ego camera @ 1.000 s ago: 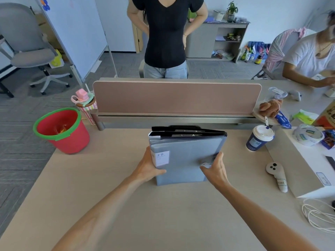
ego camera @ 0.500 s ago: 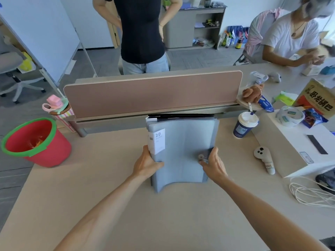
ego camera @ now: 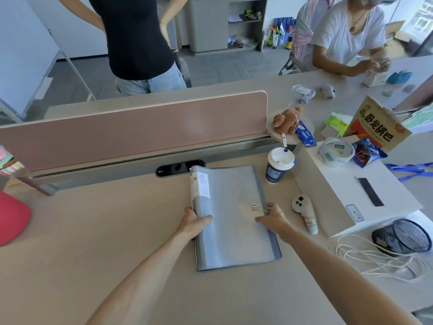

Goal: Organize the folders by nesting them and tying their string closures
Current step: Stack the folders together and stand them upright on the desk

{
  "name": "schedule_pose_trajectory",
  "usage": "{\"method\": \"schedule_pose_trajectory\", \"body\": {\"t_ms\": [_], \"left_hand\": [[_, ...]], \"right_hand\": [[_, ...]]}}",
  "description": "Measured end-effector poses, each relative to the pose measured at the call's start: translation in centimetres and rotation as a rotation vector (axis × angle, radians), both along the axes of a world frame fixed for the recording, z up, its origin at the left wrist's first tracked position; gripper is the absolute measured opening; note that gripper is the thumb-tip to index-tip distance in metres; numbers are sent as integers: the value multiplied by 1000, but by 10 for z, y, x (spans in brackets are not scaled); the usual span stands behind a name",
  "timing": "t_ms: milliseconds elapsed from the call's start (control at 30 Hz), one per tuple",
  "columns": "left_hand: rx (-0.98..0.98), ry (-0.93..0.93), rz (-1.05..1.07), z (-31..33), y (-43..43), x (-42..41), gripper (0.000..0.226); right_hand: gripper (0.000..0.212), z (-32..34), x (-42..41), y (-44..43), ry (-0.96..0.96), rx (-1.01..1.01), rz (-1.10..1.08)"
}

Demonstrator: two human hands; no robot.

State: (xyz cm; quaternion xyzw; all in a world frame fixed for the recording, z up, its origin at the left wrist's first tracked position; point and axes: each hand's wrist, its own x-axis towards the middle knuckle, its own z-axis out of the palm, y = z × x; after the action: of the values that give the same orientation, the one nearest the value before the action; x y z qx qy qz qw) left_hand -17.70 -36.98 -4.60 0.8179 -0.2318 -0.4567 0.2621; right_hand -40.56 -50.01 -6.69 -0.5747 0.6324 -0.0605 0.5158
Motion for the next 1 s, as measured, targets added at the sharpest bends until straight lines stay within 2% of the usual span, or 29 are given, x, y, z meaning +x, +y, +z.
{"method": "schedule_pose_trajectory", "body": {"t_ms": [233,400,600,800,1000], "left_hand": [[76,-49,21,-18,-34,-25,58],[139,-142,-1,-23,-41,-43,64],[164,-181,-31,-26,-47,-51,66],[166,-123,-30,-22,-55,-47,74],[88,-135,-67,-19,-58,-49,71]], "right_hand": [[59,-25,-12,-37,102,20,112],[41,-34,-16,-48,179,-26,197],[48,-31,-21,-54,226,-68,220],[41,-24,-21,-61,282,-115,218],[44,-20,-16,-51,369,-229,263]]}}
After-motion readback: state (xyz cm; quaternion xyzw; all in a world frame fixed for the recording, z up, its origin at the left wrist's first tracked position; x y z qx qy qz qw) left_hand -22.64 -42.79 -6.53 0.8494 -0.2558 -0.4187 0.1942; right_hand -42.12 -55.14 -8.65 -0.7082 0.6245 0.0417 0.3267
